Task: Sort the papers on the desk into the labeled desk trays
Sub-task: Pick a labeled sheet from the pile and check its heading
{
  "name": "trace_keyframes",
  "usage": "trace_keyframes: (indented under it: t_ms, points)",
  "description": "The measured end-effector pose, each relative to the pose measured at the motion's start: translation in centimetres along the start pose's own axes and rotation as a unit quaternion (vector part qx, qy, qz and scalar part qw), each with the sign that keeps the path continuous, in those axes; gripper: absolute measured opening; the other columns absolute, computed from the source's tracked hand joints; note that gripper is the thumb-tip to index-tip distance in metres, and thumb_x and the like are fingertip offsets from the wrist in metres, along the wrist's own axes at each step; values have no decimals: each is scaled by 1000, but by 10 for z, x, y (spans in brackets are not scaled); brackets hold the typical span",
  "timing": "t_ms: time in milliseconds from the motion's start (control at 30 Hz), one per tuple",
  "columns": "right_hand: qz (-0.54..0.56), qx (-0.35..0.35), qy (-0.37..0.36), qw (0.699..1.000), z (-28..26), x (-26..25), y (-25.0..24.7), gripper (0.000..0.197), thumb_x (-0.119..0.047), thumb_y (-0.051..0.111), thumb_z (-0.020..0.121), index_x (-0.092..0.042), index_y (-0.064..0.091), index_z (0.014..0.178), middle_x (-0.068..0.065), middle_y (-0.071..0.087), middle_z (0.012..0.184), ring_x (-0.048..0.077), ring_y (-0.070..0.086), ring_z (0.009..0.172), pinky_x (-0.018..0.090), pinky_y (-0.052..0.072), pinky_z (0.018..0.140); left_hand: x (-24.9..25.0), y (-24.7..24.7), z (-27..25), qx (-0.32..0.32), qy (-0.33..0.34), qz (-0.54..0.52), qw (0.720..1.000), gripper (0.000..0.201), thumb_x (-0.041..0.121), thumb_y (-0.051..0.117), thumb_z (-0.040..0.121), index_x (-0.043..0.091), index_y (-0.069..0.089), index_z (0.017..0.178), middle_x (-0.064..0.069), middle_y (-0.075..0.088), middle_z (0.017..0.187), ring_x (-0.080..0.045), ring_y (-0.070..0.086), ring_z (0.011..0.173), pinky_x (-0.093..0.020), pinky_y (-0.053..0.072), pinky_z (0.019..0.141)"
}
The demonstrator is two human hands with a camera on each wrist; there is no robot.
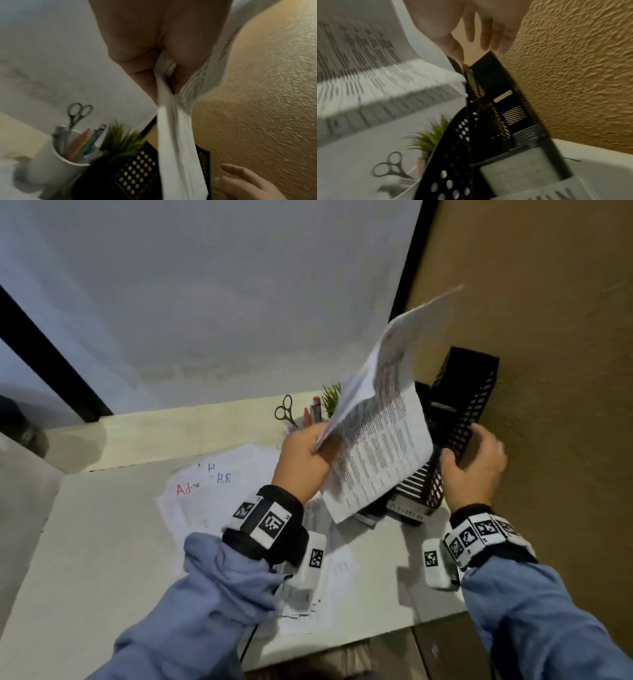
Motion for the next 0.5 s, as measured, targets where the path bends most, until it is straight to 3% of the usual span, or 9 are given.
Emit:
trace_keyframes:
  t_ms: [67,133,167,233,300,400,500]
  points:
    - [-24,-10,64,998,8,21,-3,66,-20,65,82,-12,35,141,14,38,141,28,31,132,36,26,107,15,29,9,8,35,26,999,26,14,51,95,18,56,70,10,41,56,2,36,47,-14,23,47]
    - [-12,-96,144,985,12,43,12,77,-25,64,86,-10,21,148,15,29,151,30,27,139,40,25,112,19,61,15,8,38,50,998,16,10,51,93,15,64,87,10,50,62,-1,45,57,-17,29,50]
    - [-16,-136,166,976,12,50,20,76,-25,61,88,-9,18,149,17,31,150,32,31,138,39,28,111,18,77,16,3,33,63,997,17,7,49,90,13,65,93,6,57,67,-10,52,63,-21,34,52]
    - [-50,-170,175,968,13,58,28,60,-18,52,93,-7,26,146,22,45,140,37,45,127,37,39,101,19,107,16,-7,25,81,996,34,2,46,83,14,65,108,-8,68,85,-25,62,78,-29,47,62]
    - [-84,-172,164,968,16,62,33,42,-13,45,96,-3,42,136,23,55,129,39,53,116,35,42,88,23,132,17,-18,18,86,996,47,0,43,80,17,61,120,-17,68,97,-34,63,88,-37,53,74]
    - [-134,-211,169,954,10,71,43,38,-12,40,98,0,44,133,17,50,133,34,50,120,31,37,91,23,165,24,-48,-16,112,992,43,5,42,87,18,52,127,-23,64,106,-40,60,95,-40,50,80]
    - [-107,-175,183,961,10,74,37,30,-4,48,88,8,55,114,29,61,106,40,61,97,32,41,73,12,191,34,-63,-65,104,990,39,7,43,90,15,46,128,-22,62,112,-41,58,101,-39,45,82]
Point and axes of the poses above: each hand's wrist, its own z-axis towards the middle knuckle, its own y-axis out of the palm, x = y × z, the point moved 7 cm from there along z, towards the middle knuckle
